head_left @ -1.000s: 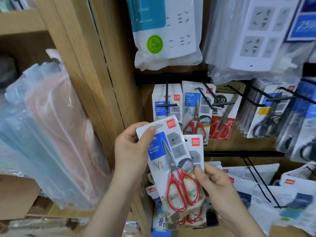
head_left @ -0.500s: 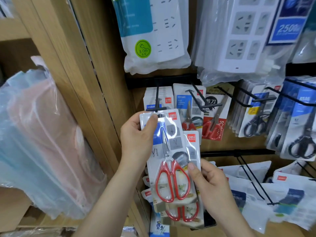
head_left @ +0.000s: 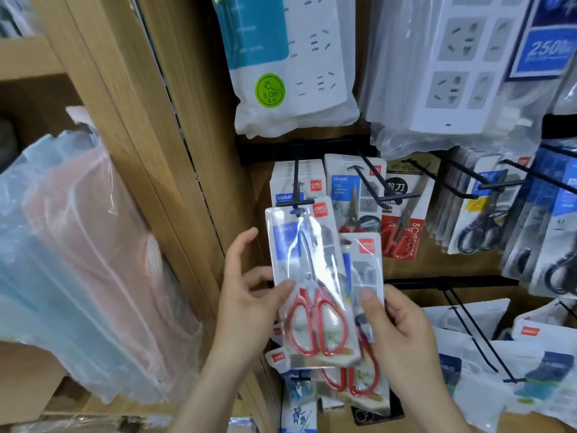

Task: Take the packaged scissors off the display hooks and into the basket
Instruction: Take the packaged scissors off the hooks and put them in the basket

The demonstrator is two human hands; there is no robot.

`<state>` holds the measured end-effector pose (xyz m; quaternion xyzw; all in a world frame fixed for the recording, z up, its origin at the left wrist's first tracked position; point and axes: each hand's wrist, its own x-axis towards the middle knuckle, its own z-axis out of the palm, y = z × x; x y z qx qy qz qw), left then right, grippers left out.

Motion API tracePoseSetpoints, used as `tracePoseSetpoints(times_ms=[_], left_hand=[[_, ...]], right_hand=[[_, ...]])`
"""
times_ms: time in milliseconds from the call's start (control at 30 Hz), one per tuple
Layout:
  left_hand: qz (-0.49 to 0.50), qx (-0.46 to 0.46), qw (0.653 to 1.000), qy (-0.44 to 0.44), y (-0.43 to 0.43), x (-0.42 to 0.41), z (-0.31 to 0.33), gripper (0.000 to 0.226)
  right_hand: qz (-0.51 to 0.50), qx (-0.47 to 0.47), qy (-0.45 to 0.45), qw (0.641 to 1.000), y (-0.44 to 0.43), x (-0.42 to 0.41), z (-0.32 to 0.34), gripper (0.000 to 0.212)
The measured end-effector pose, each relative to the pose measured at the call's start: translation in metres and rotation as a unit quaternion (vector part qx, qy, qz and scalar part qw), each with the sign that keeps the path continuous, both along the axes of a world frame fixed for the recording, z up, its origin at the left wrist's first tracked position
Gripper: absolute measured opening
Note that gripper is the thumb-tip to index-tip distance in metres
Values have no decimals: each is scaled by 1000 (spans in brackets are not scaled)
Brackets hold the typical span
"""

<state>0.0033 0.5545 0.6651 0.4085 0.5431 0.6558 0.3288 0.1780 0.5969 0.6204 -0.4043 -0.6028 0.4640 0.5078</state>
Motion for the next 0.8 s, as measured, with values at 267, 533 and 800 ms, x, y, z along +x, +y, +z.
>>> tracePoseSetpoints(times_ms=[267, 533, 800], left_hand=[[50, -17, 994, 97, 63, -16, -13, 56], [116, -62, 933, 334, 95, -30, -26, 50], [-47, -33, 996, 64, 28, 15, 10, 19]], right_hand=[[-105, -7, -5, 994, 10, 25, -2, 22], [-69, -72, 66, 993, 6, 30, 1, 25], [12, -60, 59, 996, 6, 27, 6, 26]])
